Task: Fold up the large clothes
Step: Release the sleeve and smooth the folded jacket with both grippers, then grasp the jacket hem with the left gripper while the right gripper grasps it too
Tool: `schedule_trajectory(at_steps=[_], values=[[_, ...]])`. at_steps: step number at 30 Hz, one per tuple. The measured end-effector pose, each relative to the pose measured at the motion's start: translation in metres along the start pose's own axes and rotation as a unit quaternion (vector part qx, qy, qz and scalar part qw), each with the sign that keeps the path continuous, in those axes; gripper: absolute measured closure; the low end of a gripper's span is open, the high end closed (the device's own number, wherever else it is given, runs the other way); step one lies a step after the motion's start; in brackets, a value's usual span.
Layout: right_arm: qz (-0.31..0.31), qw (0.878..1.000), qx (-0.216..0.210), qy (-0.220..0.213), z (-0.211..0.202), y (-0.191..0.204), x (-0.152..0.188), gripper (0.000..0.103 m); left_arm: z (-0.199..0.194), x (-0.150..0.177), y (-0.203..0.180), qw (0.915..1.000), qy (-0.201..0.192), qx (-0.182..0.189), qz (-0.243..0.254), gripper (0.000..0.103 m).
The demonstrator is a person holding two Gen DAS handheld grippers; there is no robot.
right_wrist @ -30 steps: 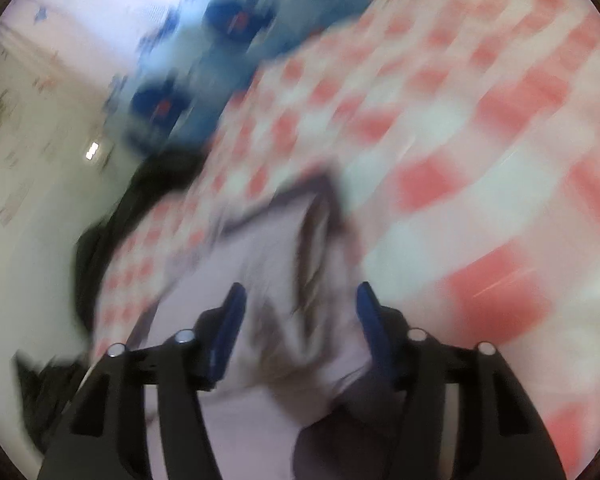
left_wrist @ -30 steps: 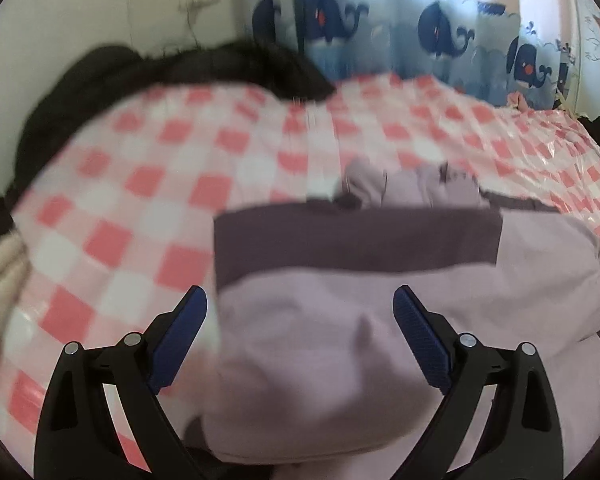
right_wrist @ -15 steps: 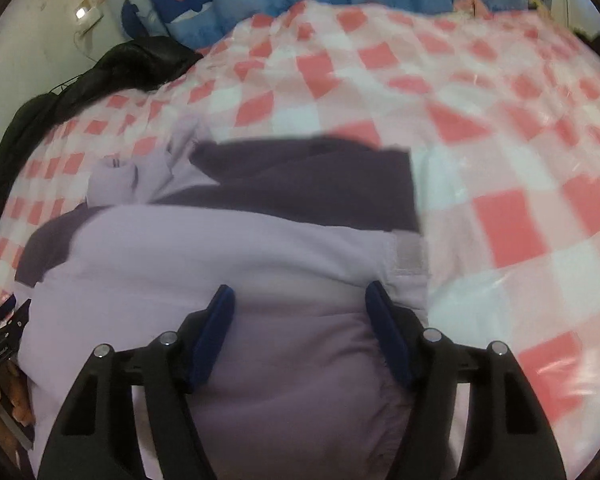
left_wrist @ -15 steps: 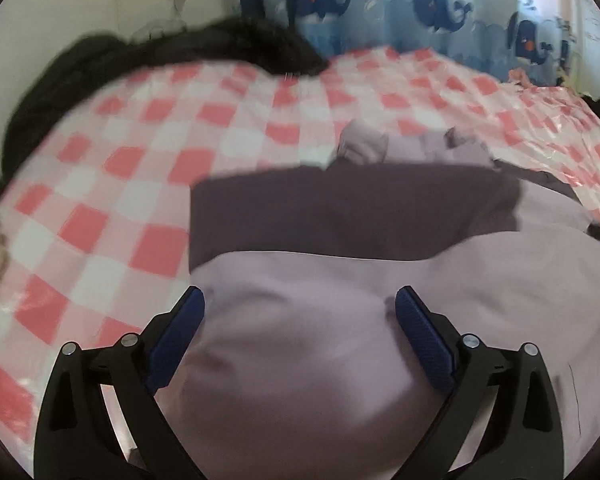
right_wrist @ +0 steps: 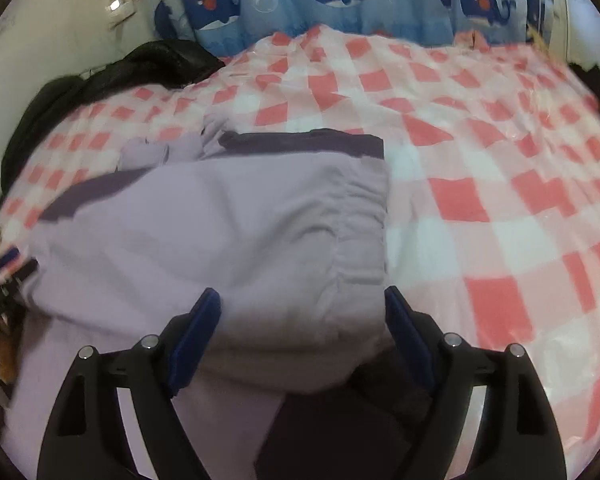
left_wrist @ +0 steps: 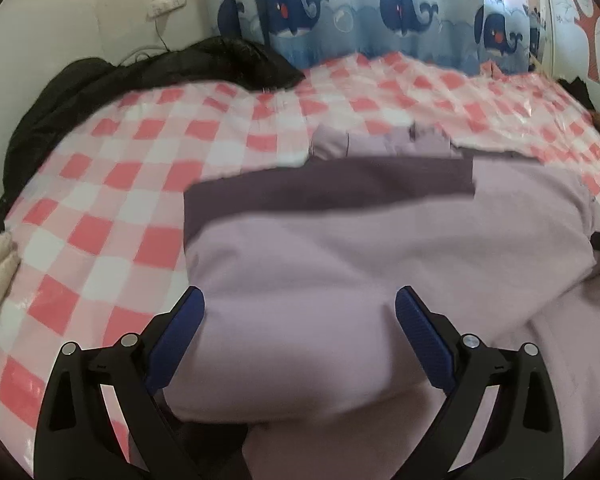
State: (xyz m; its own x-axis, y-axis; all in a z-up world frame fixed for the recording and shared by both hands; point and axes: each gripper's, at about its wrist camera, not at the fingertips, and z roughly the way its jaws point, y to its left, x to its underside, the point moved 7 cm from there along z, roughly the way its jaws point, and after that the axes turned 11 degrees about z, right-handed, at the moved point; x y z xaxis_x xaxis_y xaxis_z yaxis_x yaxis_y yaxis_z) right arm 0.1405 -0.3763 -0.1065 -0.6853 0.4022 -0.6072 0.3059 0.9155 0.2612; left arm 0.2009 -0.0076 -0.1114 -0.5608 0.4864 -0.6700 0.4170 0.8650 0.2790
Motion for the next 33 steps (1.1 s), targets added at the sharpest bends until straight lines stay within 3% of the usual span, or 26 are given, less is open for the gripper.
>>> schedule_trajectory(at_steps=[2, 5, 6, 10, 14, 16, 18, 19, 20, 21, 24, 27, 33], values=[[0.007, 0.999, 0.005, 0.036, 0.02, -0.011, 0.016, 0.018, 0.015, 0.014, -0.006, 0.9995, 0.026, 0.014, 0.008, 0.01], [0.017, 0.999, 0.006, 0.041, 0.017, -0.016, 0.017, 0.016, 0.01, 0.013, -0.004, 0.9997, 0.02, 0.01, 0.004, 0.01], [0.021, 0.999, 0.007, 0.035, 0.01, -0.014, 0.012, 0.016, 0.006, 0.01, -0.003, 0.9998, 0.015, 0.012, 0.002, 0.011], [0.019, 0.997, -0.018, -0.071, -0.038, 0.001, -0.023, 0.015, -0.015, -0.014, 0.017, 0.9984, -0.034, 0.026, -0.037, 0.011], [0.017, 0.996, -0.021, -0.085, -0.024, 0.019, -0.068, 0.012, -0.002, -0.04, 0.048, 0.9941, -0.041, 0.031, -0.095, 0.01], [0.024, 0.997, -0.01, -0.066, 0.0, 0.018, -0.075, 0.012, 0.023, -0.041, 0.061, 0.9915, -0.014, 0.03, -0.126, 0.01], [0.036, 0.999, 0.028, -0.011, 0.051, 0.003, -0.07, 0.012, 0.055, -0.03, 0.062, 0.9881, 0.039, 0.05, -0.14, 0.01], [0.044, 0.998, 0.029, 0.04, 0.081, -0.006, -0.055, 0.01, 0.075, -0.017, 0.058, 0.9842, 0.064, 0.063, -0.152, 0.007], [0.08, 0.994, -0.004, 0.072, 0.093, -0.016, -0.039, 0.008, 0.079, -0.013, 0.058, 0.9824, 0.067, 0.069, -0.16, 0.007], [0.124, 0.989, -0.038, 0.075, 0.096, -0.026, -0.04, 0.008, 0.08, -0.007, 0.059, 0.9792, 0.071, 0.074, -0.175, 0.007], [0.14, 0.984, -0.061, 0.089, 0.072, -0.025, -0.044, 0.008, 0.059, 0.0, 0.065, 0.9757, 0.07, 0.084, -0.19, 0.007], [0.114, 0.987, -0.092, 0.064, 0.017, -0.028, -0.038, 0.008, 0.014, 0.018, 0.075, 0.9805, 0.056, 0.089, -0.166, 0.007], [0.11, 0.98, -0.125, 0.107, -0.072, -0.07, 0.036, 0.007, -0.063, 0.093, 0.089, 0.9785, 0.082, 0.104, -0.158, 0.007]])
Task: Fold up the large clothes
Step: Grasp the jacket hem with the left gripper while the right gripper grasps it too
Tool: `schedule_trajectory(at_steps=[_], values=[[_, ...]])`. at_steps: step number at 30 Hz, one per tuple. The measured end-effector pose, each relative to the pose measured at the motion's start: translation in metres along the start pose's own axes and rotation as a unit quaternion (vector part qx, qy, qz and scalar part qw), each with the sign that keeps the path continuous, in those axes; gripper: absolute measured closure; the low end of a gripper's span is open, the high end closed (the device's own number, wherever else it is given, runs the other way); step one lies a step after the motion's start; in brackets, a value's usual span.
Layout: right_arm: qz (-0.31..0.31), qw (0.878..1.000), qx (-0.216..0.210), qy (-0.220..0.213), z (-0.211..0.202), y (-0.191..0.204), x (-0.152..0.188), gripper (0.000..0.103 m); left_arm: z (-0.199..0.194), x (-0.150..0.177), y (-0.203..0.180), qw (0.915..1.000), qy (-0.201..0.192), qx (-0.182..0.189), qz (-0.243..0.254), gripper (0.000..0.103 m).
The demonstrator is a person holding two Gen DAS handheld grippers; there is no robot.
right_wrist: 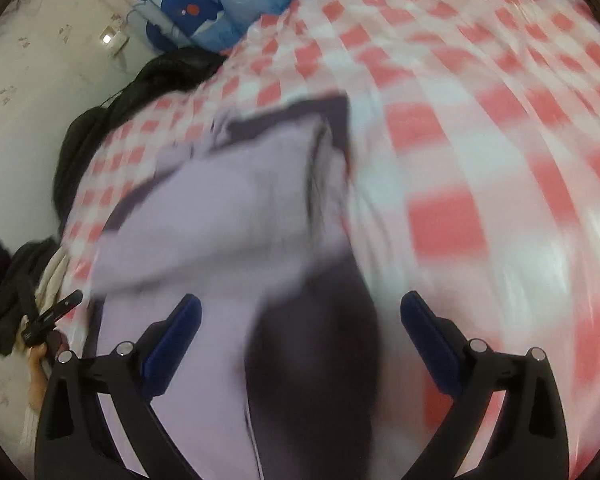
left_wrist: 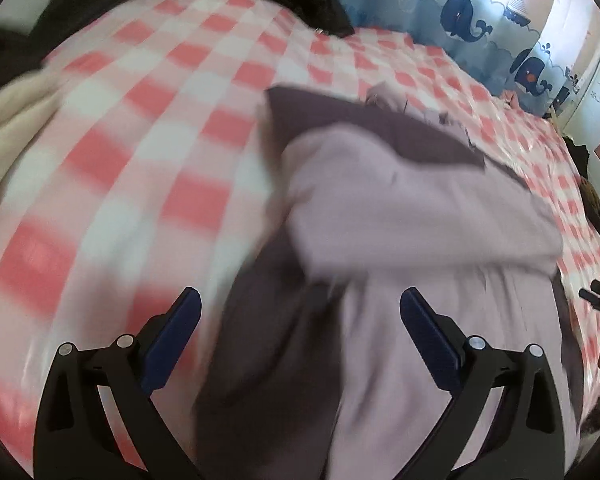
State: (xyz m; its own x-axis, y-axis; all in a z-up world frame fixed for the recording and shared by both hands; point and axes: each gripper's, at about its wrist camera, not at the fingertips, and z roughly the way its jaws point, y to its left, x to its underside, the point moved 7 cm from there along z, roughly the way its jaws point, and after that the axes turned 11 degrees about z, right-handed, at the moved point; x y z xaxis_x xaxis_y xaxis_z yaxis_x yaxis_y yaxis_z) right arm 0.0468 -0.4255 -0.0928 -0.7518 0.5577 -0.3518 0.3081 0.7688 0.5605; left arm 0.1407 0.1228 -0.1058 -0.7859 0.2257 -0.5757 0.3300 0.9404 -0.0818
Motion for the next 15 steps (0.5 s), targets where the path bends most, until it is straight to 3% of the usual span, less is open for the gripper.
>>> schedule_trajectory(at_steps=[7, 11, 15], values=[[0.095, 0.992, -0.059, 0.064, -0.033, -0.052, 0.09, 0.007, -0.029, 0.091, 0.023, 0.9978, 0.054, 0.016, -0.036, 0.007], [0.115, 0.985, -0.092, 0.087, -0.042, -0.056, 0.122, 0.007, -0.04, 0.127, 0.02, 0.9933, 0.082, 0.06, -0.057, 0.007], [0.131, 0.975, -0.128, 0.124, -0.05, -0.052, 0.149, 0.007, -0.053, 0.162, 0.013, 0.981, 0.122, 0.129, -0.08, 0.007]])
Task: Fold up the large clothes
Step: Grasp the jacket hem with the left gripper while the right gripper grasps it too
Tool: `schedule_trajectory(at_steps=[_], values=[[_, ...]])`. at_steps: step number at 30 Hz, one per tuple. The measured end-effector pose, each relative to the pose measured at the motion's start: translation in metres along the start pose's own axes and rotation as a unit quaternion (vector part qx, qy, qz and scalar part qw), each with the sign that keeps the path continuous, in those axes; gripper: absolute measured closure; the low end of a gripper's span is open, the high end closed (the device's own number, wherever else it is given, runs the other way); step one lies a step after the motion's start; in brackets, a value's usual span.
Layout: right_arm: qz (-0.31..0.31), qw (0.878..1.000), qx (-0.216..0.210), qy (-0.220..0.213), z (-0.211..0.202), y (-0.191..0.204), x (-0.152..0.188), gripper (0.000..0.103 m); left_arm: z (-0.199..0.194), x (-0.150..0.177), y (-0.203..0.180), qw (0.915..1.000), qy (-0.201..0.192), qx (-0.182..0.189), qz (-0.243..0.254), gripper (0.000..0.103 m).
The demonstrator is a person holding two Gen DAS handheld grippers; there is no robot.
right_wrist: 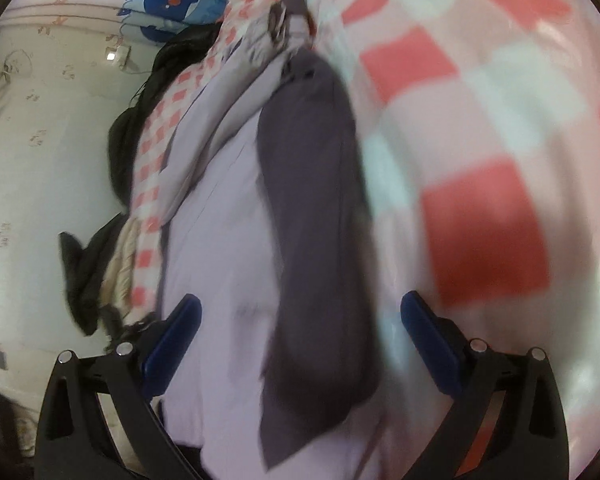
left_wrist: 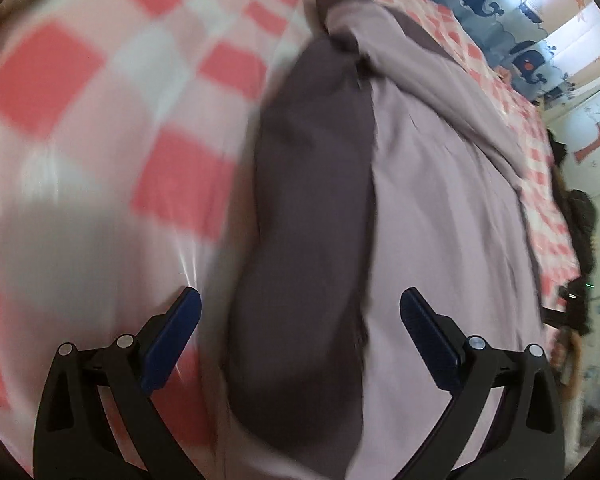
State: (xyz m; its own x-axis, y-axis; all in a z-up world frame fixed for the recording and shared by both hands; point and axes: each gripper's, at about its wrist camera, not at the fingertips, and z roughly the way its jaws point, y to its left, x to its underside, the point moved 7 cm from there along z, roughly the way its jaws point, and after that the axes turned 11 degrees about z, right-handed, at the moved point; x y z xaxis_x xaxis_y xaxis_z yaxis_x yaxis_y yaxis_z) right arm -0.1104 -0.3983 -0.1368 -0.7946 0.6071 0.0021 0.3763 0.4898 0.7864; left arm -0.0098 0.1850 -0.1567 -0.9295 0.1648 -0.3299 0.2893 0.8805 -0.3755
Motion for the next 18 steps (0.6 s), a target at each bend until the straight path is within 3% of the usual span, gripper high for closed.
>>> schedule_trajectory(at_steps=[4, 8, 14, 18], values=[[0.005, 0.999, -0.022, 0.037, -0.001, 0.003, 0.033, 0.007, -0.007, 0.037, -0.013, 0.9979, 0.032, 0.057, -0.001, 0.007], [0.006, 0.997, -0.033, 0.068, -0.009, -0.001, 0.07, 0.007, -0.021, 0.067, -0.027, 0.9949, 0.045, 0.09, 0.004, 0.007], [0.011, 0.992, -0.07, 0.1, -0.023, -0.006, 0.111, 0.007, -0.039, 0.101, -0.041, 0.9928, 0.047, 0.109, 0.015, 0.007], [0.024, 0.993, -0.055, 0.101, -0.023, -0.013, 0.115, 0.007, -0.042, 0.11, -0.044, 0.9928, 0.054, 0.107, 0.006, 0.007]])
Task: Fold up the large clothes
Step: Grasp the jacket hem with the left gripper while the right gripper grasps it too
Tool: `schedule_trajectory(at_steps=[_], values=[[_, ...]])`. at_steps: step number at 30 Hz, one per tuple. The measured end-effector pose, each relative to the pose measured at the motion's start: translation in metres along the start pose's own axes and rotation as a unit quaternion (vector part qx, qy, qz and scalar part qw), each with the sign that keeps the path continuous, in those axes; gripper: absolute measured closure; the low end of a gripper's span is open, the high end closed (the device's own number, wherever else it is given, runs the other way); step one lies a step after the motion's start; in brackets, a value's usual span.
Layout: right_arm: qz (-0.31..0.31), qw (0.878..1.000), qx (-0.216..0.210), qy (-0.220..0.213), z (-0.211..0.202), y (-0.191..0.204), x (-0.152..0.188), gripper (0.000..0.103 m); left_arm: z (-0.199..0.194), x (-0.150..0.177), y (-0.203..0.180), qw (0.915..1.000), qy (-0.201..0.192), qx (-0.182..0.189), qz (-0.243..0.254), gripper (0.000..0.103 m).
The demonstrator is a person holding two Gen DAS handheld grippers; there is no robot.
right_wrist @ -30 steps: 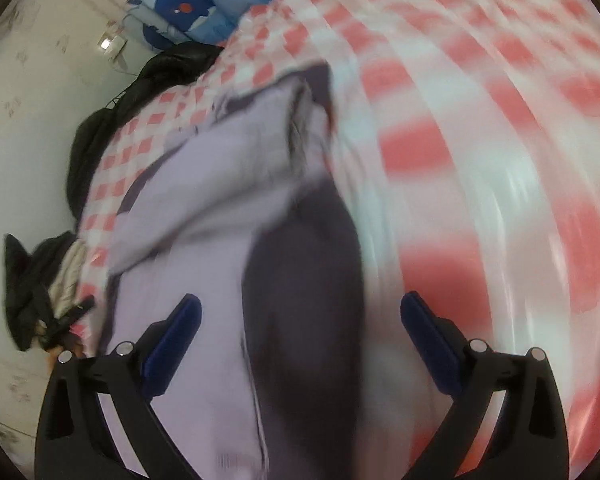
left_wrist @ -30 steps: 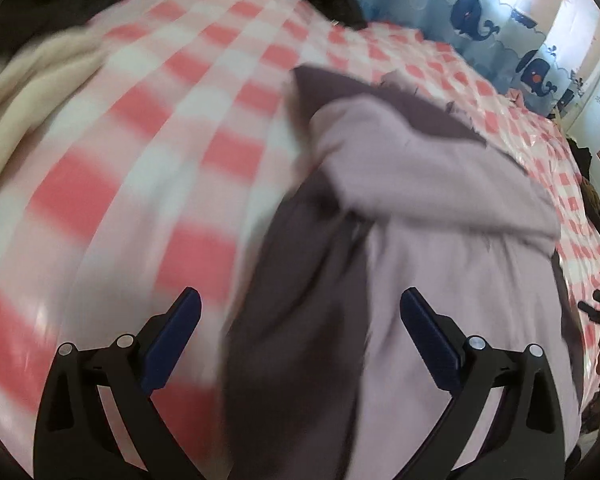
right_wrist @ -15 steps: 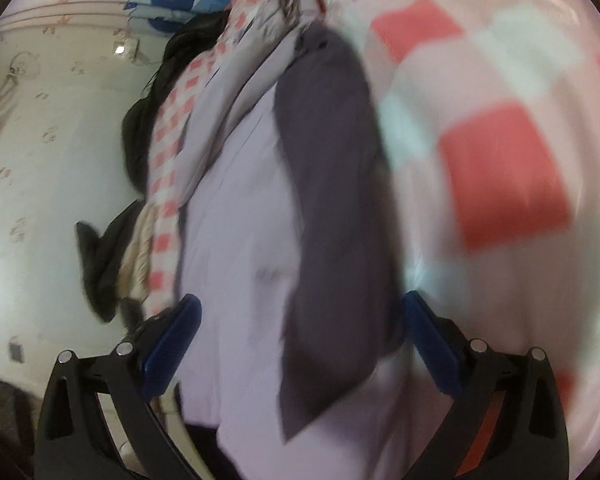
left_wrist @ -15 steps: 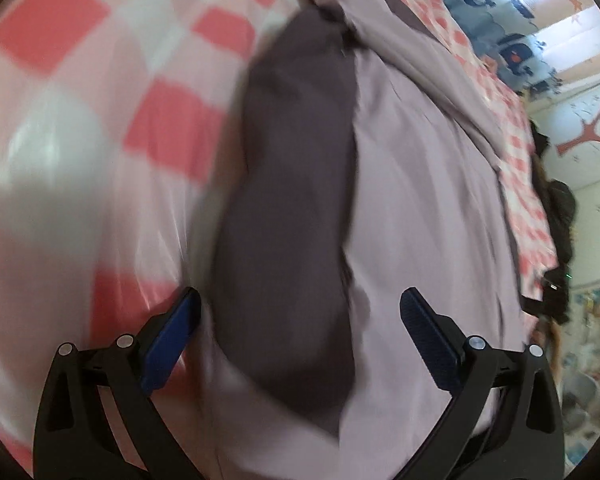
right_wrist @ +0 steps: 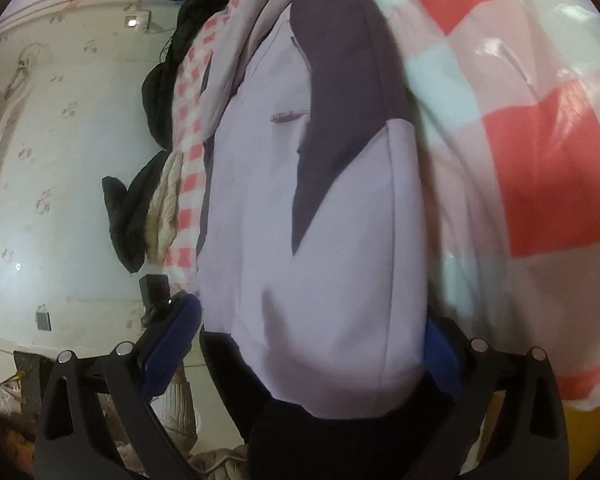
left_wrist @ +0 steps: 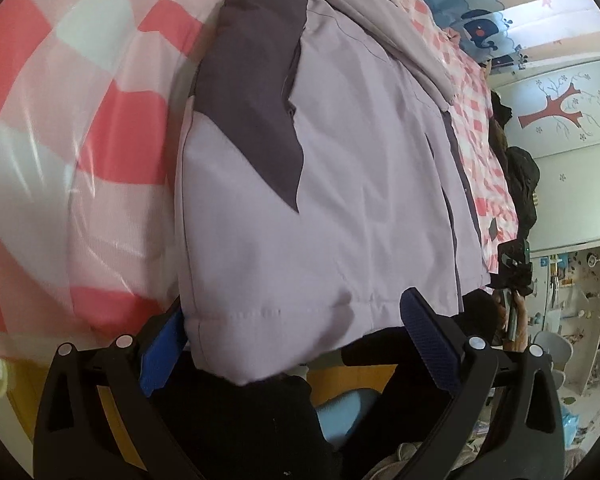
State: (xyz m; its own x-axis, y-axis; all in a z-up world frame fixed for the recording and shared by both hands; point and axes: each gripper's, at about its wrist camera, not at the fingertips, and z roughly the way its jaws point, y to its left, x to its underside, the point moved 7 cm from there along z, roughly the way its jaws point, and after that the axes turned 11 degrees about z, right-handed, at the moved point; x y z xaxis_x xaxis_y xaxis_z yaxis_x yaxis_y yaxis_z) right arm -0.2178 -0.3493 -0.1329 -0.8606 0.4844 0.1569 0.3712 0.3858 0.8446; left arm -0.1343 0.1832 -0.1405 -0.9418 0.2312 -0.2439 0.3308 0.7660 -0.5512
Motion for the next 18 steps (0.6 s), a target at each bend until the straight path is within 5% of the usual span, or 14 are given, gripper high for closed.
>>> schedule_trajectory(at_steps=[4, 7, 10, 14, 18], values=[[-0.007, 1.0, -0.009, 0.001, 0.004, 0.011, 0.001, 0.006, -0.003, -0.004, 0.0, 0.9998, -0.012, -0.001, -0.013, 0.01], [-0.038, 0.997, -0.066, -0.009, -0.005, 0.038, 0.003, 0.01, -0.012, -0.008, -0.01, 0.9997, -0.02, -0.01, 0.004, 0.062], [-0.051, 0.992, -0.109, -0.023, -0.017, 0.06, 0.001, 0.011, -0.025, -0.014, -0.014, 0.9994, -0.035, -0.001, 0.008, 0.076], [-0.036, 0.998, -0.041, -0.006, -0.011, 0.042, 0.0, 0.011, -0.019, -0.01, -0.008, 0.9997, -0.019, -0.003, 0.013, 0.076], [-0.015, 1.0, -0.002, 0.009, -0.002, 0.014, 0.001, 0.011, -0.007, -0.001, 0.008, 0.9999, -0.01, 0.006, -0.012, 0.065]])
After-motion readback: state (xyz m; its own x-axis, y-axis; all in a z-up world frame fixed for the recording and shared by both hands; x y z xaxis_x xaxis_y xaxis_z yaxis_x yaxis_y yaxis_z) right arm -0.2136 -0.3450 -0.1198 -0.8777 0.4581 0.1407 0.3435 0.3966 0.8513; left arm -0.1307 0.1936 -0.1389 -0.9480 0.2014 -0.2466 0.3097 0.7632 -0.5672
